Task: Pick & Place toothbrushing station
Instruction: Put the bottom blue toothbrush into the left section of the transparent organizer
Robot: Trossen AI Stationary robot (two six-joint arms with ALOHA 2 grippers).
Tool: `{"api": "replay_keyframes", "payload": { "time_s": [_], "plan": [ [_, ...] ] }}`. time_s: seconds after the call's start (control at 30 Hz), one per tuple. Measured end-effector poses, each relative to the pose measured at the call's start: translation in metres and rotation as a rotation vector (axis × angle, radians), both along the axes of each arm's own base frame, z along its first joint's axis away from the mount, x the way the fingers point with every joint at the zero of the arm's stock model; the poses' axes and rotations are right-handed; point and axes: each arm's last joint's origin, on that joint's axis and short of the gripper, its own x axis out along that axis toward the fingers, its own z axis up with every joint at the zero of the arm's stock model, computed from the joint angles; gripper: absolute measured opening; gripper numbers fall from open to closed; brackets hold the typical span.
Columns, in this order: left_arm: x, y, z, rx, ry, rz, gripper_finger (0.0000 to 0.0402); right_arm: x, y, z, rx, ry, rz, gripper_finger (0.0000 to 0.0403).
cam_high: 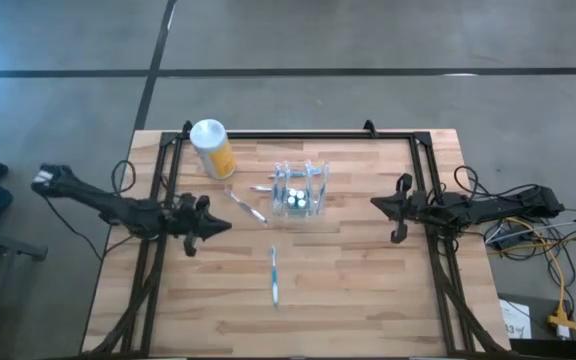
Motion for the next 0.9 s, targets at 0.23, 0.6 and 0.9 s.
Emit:
{"api": "replay_keyframes", "payload": {
  "time_s": [0.23,0.6,0.9],
  "plan": [
    [0.044,-0.035,0.022,0.027,0.139,-0.022,0.0013,0.0,0.0,0.001,0.001,-0.009,0.0,0.0008],
    [0.113,-0.094,0.028,-0.003,0.561,0.093,0.0071,-0.001,0.0,0.005,-0.011,-0.049,-0.003,0.0008],
    [0.168,-0.135,0.016,0.003,0.845,0.052,0.0157,-0.001,0.0,0.005,-0.034,-0.047,-0.009,0.0008]
  ]
}}
